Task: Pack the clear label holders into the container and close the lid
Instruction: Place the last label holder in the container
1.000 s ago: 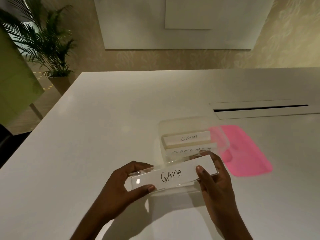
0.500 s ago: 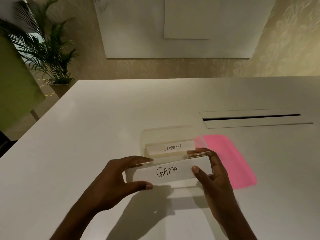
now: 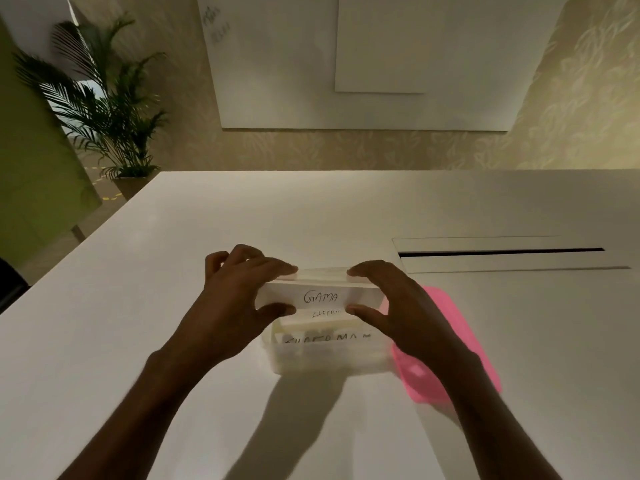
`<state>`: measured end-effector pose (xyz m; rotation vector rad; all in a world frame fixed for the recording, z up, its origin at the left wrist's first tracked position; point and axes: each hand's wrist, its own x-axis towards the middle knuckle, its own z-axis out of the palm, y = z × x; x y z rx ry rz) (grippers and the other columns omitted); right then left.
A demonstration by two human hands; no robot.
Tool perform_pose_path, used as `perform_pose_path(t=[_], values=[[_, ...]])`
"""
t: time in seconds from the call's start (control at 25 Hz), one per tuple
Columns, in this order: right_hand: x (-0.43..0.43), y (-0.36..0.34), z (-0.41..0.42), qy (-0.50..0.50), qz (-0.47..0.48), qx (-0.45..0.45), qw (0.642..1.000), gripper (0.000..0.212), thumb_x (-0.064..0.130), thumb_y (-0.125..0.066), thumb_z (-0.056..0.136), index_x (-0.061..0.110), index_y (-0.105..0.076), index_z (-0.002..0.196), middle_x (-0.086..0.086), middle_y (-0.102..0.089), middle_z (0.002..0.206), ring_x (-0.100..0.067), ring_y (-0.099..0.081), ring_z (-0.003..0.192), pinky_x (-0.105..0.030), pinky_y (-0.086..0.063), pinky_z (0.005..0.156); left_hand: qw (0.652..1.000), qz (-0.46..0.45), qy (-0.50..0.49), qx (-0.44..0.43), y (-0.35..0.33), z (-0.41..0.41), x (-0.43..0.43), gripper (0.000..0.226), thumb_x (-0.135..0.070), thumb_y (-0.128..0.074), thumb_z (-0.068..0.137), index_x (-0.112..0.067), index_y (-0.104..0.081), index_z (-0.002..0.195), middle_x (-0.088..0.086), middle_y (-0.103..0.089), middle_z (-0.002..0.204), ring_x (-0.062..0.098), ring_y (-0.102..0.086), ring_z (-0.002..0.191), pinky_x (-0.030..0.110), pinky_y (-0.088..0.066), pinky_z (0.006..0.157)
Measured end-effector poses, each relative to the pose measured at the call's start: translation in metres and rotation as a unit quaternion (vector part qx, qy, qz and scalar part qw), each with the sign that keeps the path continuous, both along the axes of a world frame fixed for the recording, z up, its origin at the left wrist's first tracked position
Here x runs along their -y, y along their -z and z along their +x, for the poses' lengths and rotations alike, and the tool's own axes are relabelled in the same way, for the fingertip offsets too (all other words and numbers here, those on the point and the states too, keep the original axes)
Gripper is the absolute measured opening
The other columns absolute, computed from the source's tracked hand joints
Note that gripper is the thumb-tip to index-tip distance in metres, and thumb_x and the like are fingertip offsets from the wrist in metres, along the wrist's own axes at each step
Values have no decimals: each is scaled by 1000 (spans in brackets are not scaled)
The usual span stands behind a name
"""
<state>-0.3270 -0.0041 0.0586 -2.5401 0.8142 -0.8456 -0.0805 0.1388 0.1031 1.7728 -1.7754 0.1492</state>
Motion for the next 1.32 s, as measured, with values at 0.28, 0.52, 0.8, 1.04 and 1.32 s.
perform_pose_path(t=[0.28, 0.52, 0.8, 1.04, 1.32], values=[[44, 32, 27, 59, 34, -71, 995, 47, 33, -77, 89, 26, -57, 131, 13, -63, 130, -14, -62, 110, -27, -48, 88, 995, 41, -63, 63, 34, -12, 60, 51, -36, -84, 80, -31, -68, 128, -14, -61, 125, 12, -48, 123, 34, -19, 102], [52, 50, 39, 77, 64, -110, 989, 46, 20, -78, 89, 14, -61, 132, -2, -65, 131, -24, -63, 116, -36, -50, 98, 990, 87, -101, 51, 71, -12, 78, 51, -34, -80, 84, -29, -64, 132, -11, -58, 131, 12, -47, 128, 32, -17, 105], [50, 54, 42, 98, 72, -157, 980, 38, 12, -69, 93, 23, -63, 129, 5, -67, 122, -10, -71, 102, -30, -54, 87, 985, 138, -98, 45, 93, -10, 84, 48, -35, -78, 86, -25, -64, 131, -10, -61, 131, 14, -51, 126, 33, -29, 108], [49, 50, 45, 107, 78, -238, 962, 32, 20, -59, 101, 15, -63, 132, -6, -65, 131, -26, -65, 117, -34, -51, 92, 974, 190, -85, 91, 100, -8, 88, 38, -28, -63, 97, -22, -63, 134, -5, -62, 129, 18, -51, 125, 31, -31, 106], [47, 46, 46, 85, -35, -311, 946, 34, 22, -52, 105, 17, -54, 139, -5, -56, 133, -24, -58, 120, -39, -52, 98, 963, 216, -100, 123, 99, -10, 91, 44, -2, -50, 92, -19, -64, 130, 4, -60, 124, 24, -55, 114, 31, -42, 92]])
